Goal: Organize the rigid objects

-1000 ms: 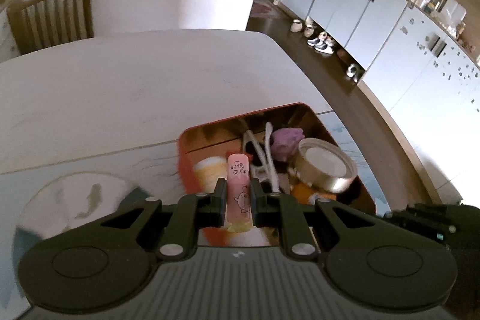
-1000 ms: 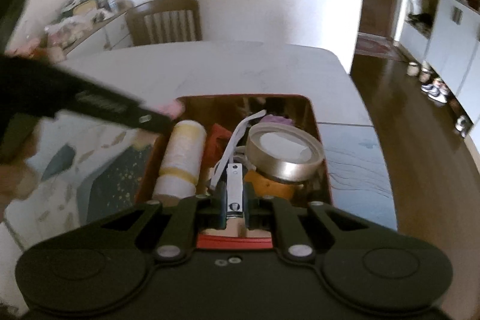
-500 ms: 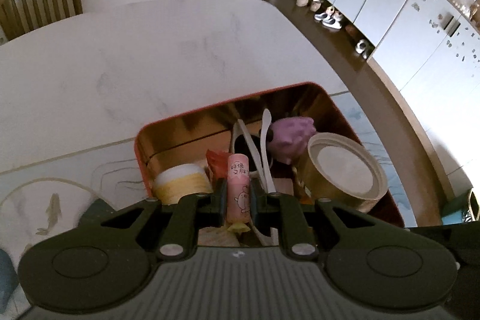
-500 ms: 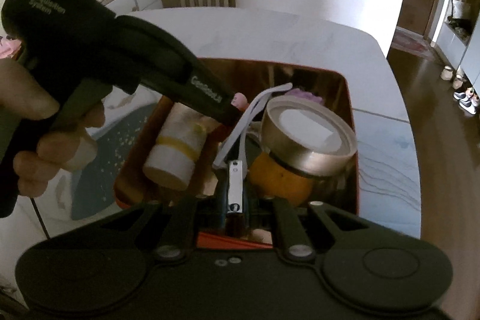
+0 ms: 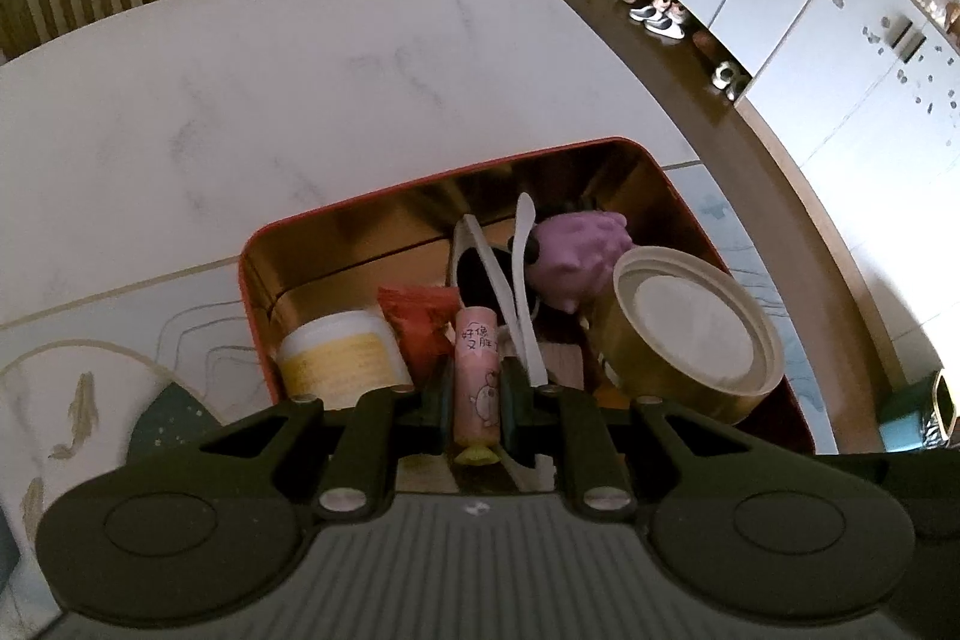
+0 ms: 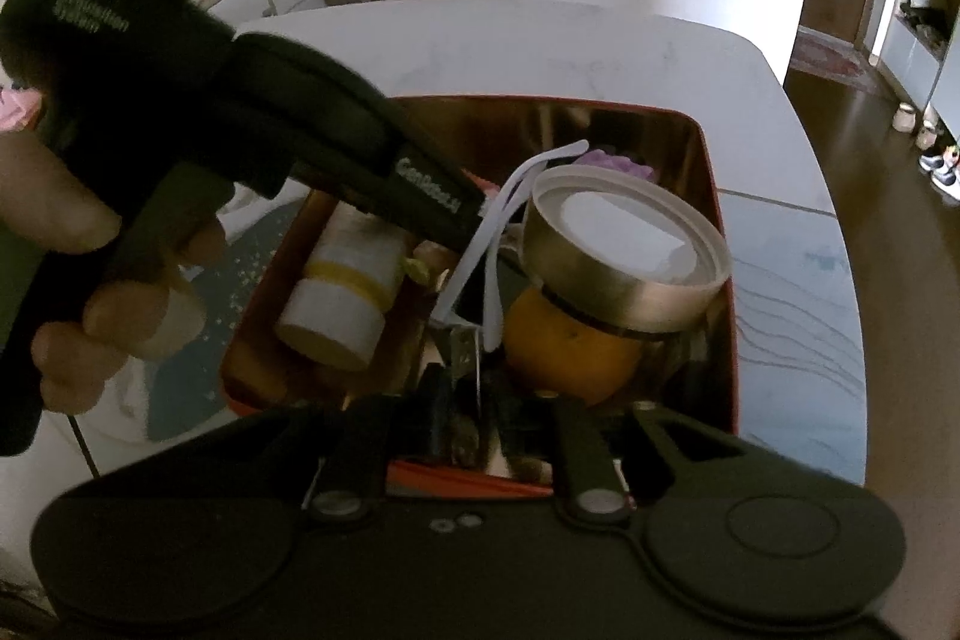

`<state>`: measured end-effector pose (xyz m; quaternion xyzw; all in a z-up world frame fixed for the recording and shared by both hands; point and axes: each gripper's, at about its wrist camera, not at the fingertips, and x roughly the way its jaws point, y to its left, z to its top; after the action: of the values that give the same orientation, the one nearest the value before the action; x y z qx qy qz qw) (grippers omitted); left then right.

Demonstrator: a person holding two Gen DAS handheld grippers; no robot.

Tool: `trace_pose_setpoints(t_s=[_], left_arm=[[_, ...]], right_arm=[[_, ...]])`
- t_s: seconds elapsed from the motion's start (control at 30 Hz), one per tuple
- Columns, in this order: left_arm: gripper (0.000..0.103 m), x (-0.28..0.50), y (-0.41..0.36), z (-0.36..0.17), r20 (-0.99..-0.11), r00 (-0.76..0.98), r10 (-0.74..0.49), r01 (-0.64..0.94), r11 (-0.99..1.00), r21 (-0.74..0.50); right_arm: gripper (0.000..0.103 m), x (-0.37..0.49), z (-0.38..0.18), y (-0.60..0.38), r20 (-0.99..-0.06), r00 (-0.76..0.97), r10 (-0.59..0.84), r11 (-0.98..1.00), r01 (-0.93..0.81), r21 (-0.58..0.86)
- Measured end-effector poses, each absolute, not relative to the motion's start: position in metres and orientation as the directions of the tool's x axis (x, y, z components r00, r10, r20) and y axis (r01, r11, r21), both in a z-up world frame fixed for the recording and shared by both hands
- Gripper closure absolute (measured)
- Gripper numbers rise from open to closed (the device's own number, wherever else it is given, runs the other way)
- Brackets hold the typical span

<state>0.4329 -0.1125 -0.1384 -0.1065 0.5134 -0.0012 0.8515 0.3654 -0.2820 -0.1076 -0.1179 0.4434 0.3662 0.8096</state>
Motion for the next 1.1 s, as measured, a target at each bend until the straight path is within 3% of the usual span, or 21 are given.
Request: trace_pose_setpoints(t_s=[0.17,0.43,0.97,1.1], left_arm=[[0.088,0.425,-0.107,-0.133,-0.866,0.483,-0.133,-0.114,0.97,-0.213],[0.087,0.399,-0.102,-0.114,-0.837,0.528,-0.144,-0.084,0.972,-0.22],[0.087,0.326,-0.09,-0.062,-0.754,0.651,-0.082,0.002,0.994,-0.107],[0.081,0.307,-0.085,-0.051,-0.735,0.673,-0.088,0.018,0.995,-0.102]], right_arm=[[0.074,0.361,-0.098,-0.289,-0.791,0.355,0.499,0.721,-0.676,0.152],[0.066,0.355,-0.085,-0.298,-0.767,0.4,0.502,0.761,-0.626,0.172],[0.042,0.321,-0.055,-0.301,-0.702,0.517,0.49,0.824,-0.537,0.18],[0.036,0.309,-0.047,-0.301,-0.677,0.545,0.495,0.832,-0.521,0.189]])
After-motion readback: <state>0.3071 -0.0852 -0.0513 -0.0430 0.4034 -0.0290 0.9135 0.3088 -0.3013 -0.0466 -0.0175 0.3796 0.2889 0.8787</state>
